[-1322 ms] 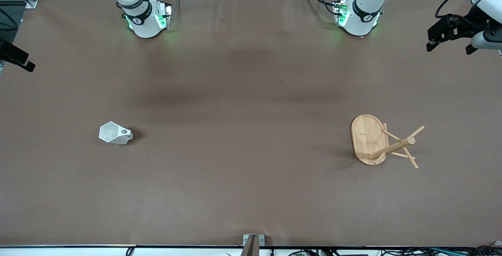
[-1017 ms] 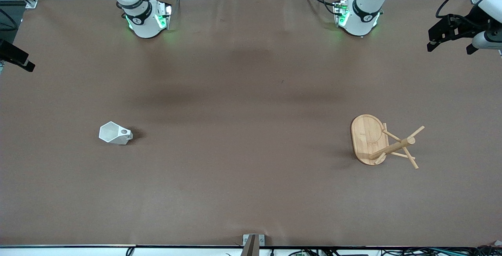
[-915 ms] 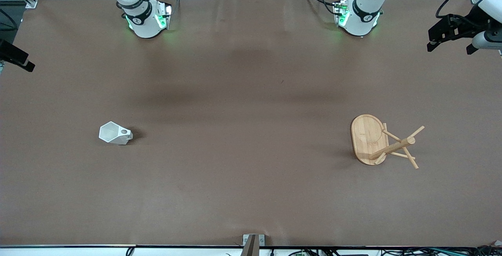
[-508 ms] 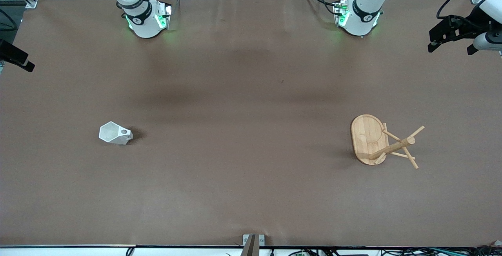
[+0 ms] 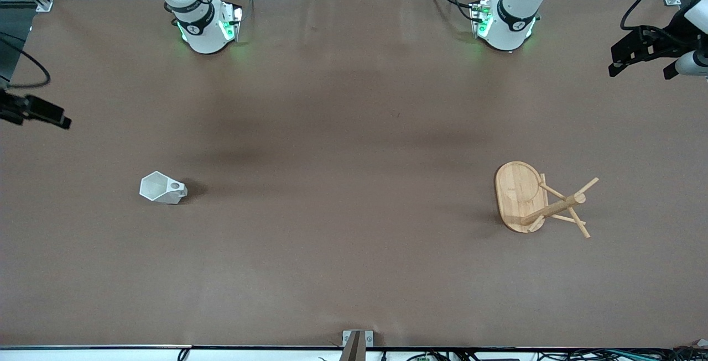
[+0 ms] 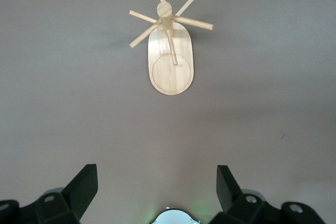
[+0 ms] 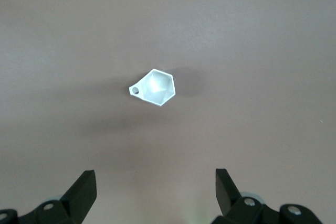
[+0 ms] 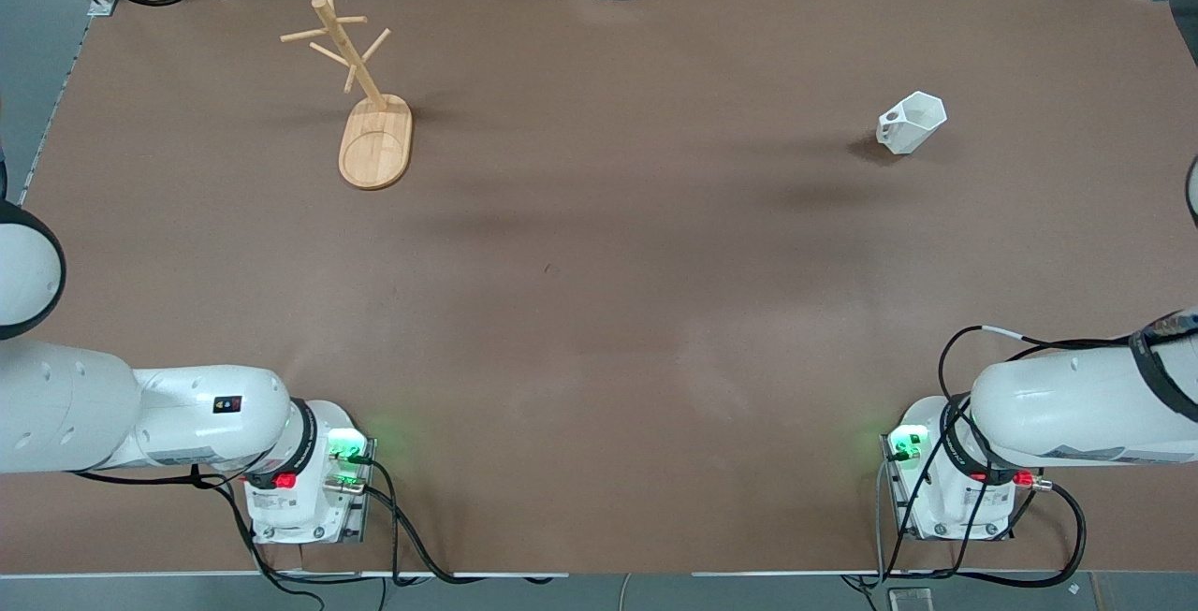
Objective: Hang cup on rack
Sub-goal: 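Reach the right gripper down to the white cup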
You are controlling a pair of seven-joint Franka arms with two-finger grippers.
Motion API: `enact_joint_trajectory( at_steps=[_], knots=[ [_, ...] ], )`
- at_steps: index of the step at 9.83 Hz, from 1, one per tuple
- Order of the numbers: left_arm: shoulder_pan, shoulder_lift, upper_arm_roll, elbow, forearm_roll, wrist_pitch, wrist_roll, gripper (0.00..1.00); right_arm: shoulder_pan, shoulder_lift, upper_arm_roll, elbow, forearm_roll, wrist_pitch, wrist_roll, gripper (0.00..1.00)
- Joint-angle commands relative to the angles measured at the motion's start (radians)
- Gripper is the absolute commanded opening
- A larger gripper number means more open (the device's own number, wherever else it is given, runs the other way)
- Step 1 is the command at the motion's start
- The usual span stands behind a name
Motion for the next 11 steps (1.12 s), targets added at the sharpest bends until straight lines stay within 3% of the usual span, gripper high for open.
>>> enact_joint_trajectory(
  at_steps=[1,6,8,11],
  knots=[
    [0.0,0.022,-0.007,-0.006,0.015,-0.018,0.0,1.0,-0.012,0.024,-0.002,-0.164,-0.003,0.199,-0.122,1.0],
    [0.0,0.023,-0.01,-0.006,0.015,-0.018,0.003,1.0,-0.024,0.132,-0.002,-0.481,-0.004,0.721,-0.259,1.0],
    [-0.003,0.026,-0.011,-0.003,0.013,-0.018,0.001,1.0,-0.033,0.178,-0.002,-0.548,-0.004,0.863,-0.295,1.0],
    [0.004,0.028,-0.011,-0.003,0.013,-0.018,0.018,1.0,-0.034,0.198,0.001,-0.64,-0.003,1.01,-0.336,0.84]
  ],
)
